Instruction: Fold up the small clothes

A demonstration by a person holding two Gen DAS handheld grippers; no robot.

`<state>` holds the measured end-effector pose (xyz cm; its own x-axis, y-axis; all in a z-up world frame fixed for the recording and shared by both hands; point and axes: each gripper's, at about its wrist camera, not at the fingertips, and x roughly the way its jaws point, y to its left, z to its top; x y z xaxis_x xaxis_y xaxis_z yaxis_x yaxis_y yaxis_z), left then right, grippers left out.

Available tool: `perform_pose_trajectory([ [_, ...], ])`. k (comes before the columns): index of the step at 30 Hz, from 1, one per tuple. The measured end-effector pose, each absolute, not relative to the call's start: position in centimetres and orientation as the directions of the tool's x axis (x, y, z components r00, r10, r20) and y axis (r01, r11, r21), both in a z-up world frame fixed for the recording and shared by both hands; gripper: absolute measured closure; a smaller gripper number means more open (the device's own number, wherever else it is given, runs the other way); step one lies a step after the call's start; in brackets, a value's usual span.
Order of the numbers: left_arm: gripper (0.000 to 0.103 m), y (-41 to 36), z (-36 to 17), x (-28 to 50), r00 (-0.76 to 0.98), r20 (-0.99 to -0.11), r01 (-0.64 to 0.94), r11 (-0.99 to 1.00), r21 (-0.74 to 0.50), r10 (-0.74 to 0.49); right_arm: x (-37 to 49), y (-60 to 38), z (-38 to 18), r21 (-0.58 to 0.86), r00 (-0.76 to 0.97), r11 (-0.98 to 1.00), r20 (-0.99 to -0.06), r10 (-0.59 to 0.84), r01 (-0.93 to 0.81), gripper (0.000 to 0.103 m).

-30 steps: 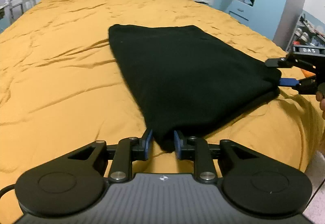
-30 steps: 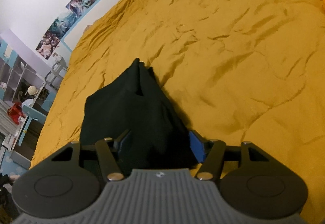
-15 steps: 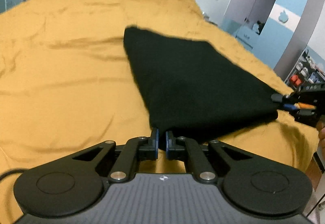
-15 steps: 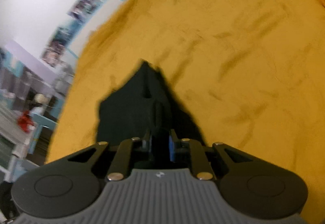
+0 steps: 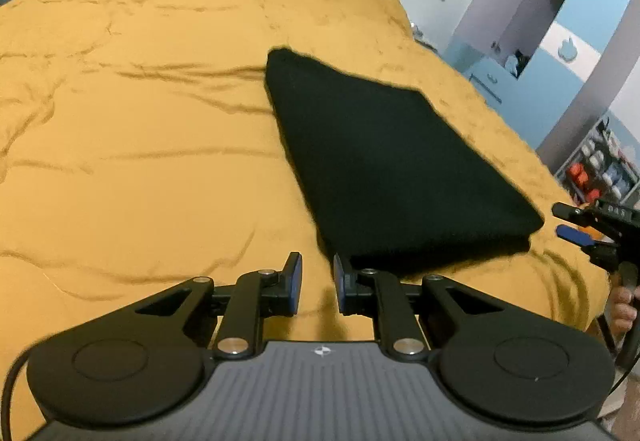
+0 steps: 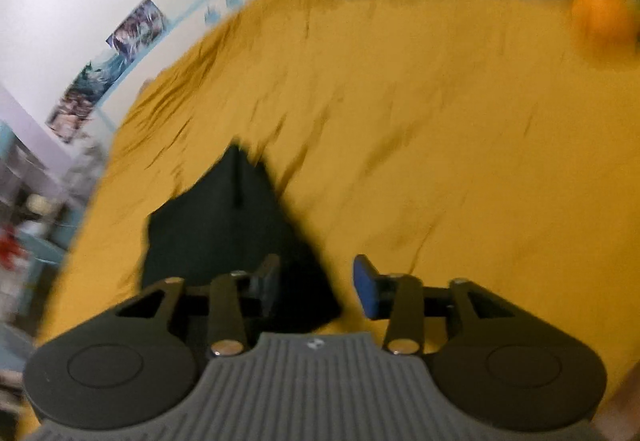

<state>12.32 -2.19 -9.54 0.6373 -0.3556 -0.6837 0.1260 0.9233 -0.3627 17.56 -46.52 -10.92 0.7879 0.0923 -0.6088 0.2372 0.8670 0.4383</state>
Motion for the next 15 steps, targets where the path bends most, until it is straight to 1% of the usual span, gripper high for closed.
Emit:
perform_pose_trajectory([
  [2, 0.085, -2.3, -9.0, 13.0, 0.648, -0.65, 0.133, 0.899, -0.416, -0.397, 17.6, -45.9, -9.8, 0.452, 0.812, 0.876, -0.567, 0.135, 0.169, 0.064],
  [4, 0.085, -3.1, -8.8, 14.0, 0.655, -0.624, 0.15, 0.882, -0.446, -0.427, 18.3, -44.8, -9.5, 0.476, 0.809, 0.875, -0.548, 0.213, 0.092, 0.063],
  [7, 0.084, -4.9, -9.3, 15.7, 0.631, -0.606, 0.187, 0.853, -0.487, -0.484, 19.7, -42.7, -10.1, 0.477, 0.775, 0.879, -0.564, 0.285, 0.024, 0.061],
  [8, 0.083, -5.4, -9.8, 16.3, 0.616, -0.616, 0.189, 0.851, -0.49, -0.491, 20.2, -42.1, -10.7, 0.471, 0.759, 0.882, -0.582, 0.292, 0.022, 0.06],
  [11, 0.083, -6.1, -12.0, 17.0, 0.57, -0.682, 0.159, 0.876, -0.456, -0.459, 21.0, -41.6, -12.5, 0.466, 0.718, 0.882, -0.637, 0.281, 0.068, 0.06],
  [12, 0.083, -5.8, -12.6, 16.8, 0.564, -0.69, 0.146, 0.877, -0.457, -0.454, 21.0, -41.7, -13.2, 0.464, 0.71, 0.881, -0.65, 0.27, 0.09, 0.06],
  [15, 0.083, -5.2, -14.0, 16.2, 0.566, -0.668, 0.135, 0.854, -0.502, -0.483, 20.7, -42.4, -14.7, 0.481, 0.699, 0.87, -0.659, 0.278, 0.108, 0.064],
])
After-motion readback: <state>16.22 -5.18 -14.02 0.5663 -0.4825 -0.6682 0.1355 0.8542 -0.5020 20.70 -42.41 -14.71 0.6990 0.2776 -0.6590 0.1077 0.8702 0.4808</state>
